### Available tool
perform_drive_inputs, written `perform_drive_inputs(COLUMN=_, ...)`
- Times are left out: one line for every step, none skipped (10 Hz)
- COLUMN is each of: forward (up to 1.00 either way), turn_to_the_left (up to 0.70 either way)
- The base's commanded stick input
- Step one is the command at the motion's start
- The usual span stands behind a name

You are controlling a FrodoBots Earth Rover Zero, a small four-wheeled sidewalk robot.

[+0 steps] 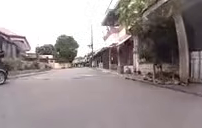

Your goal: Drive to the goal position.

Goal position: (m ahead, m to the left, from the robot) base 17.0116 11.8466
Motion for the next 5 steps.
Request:
perform_drive_inputs(forward=0.85, turn_to_the_left=0.0)
perform_drive_inputs(forward=0.85, turn_to_the_left=0.0)
perform_drive_inputs(forward=0.85, turn_to_the_left=0.0)
perform_drive_inputs(forward=0.77, turn_to_the_left=0.0)
perform_drive_inputs(forward=0.7, turn_to_the_left=0.0)
